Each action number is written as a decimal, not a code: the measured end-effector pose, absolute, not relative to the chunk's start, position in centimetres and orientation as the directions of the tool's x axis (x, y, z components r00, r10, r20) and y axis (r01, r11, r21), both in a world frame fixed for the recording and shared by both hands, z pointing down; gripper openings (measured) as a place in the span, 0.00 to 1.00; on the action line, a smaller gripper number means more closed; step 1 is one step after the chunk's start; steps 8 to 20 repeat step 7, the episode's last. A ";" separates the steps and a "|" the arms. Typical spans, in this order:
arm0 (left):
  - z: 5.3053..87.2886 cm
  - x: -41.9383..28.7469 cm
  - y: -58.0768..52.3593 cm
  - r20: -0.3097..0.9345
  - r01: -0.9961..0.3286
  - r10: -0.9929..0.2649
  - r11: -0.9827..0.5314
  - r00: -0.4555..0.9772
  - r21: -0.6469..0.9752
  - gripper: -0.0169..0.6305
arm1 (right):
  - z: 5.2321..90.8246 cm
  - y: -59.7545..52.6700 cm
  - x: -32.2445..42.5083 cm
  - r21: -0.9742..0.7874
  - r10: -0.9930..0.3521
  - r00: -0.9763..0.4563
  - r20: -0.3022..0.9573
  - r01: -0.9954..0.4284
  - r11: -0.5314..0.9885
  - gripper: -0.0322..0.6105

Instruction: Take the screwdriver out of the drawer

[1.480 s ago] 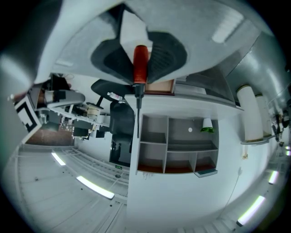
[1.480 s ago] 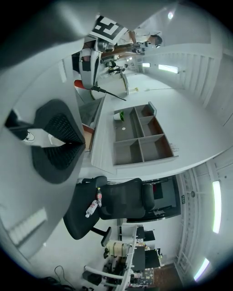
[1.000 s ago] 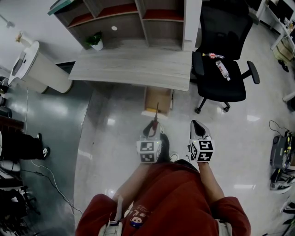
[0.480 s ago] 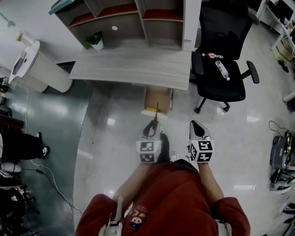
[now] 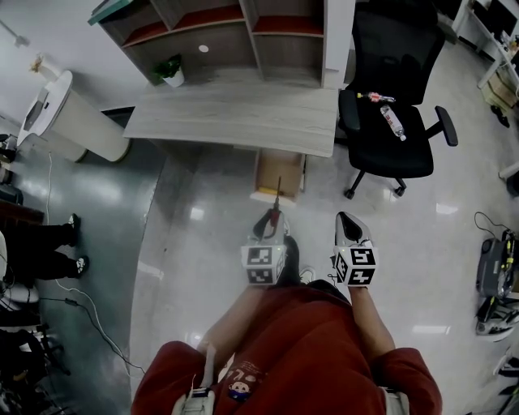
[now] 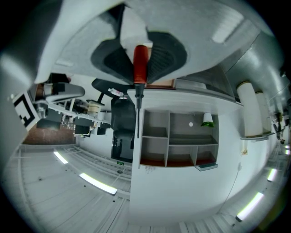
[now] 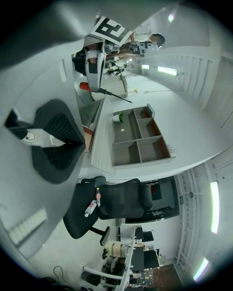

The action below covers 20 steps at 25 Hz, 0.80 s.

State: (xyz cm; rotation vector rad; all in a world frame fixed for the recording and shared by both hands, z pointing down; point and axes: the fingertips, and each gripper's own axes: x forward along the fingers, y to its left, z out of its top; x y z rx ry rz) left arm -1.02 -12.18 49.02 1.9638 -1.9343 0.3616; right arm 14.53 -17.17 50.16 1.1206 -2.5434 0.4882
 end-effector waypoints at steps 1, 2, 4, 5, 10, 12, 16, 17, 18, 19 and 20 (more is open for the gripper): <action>48.9 -1.0 -12.1 0.422 -0.997 -0.906 0.000 0.032 0.074 0.16 | 50.1 -17.1 14.6 -0.180 -0.644 -0.642 0.416 -0.753 0.633 0.05; 48.8 -0.9 -12.1 0.422 -0.997 -0.906 -0.002 0.032 0.073 0.16 | 50.0 -17.1 14.7 -0.182 -0.645 -0.641 0.415 -0.753 0.632 0.05; 48.7 -0.9 -12.0 0.422 -0.998 -0.906 -0.002 0.031 0.069 0.17 | 49.8 -17.1 14.7 -0.183 -0.647 -0.642 0.412 -0.753 0.632 0.05; 48.7 -1.0 -12.0 0.422 -0.998 -0.906 -0.002 0.030 0.067 0.16 | 49.7 -17.0 14.7 -0.183 -0.647 -0.643 0.410 -0.753 0.632 0.05; 48.7 -1.0 -12.0 0.422 -0.998 -0.906 0.000 0.028 0.065 0.16 | 49.5 -17.0 14.6 -0.182 -0.648 -0.645 0.405 -0.752 0.634 0.05; 48.7 -1.0 -12.0 0.422 -0.998 -0.906 0.000 0.028 0.065 0.16 | 49.5 -17.0 14.6 -0.182 -0.648 -0.645 0.405 -0.752 0.634 0.05; 48.7 -1.0 -12.0 0.422 -0.998 -0.906 0.000 0.028 0.065 0.16 | 49.5 -17.0 14.6 -0.182 -0.648 -0.645 0.405 -0.752 0.634 0.05; 48.7 -1.0 -12.0 0.422 -0.998 -0.906 0.000 0.028 0.065 0.16 | 49.5 -17.0 14.6 -0.182 -0.648 -0.645 0.405 -0.752 0.634 0.05; 48.7 -1.0 -12.0 0.422 -0.998 -0.906 0.000 0.028 0.065 0.16 | 49.5 -17.0 14.6 -0.182 -0.648 -0.645 0.405 -0.752 0.634 0.05; 48.7 -1.0 -12.0 0.422 -0.998 -0.906 0.000 0.028 0.065 0.16 | 49.5 -17.0 14.6 -0.182 -0.648 -0.645 0.405 -0.752 0.634 0.05; 48.7 -1.0 -12.0 0.422 -0.998 -0.906 0.000 0.028 0.065 0.16 | 49.5 -17.0 14.6 -0.182 -0.648 -0.645 0.405 -0.752 0.634 0.05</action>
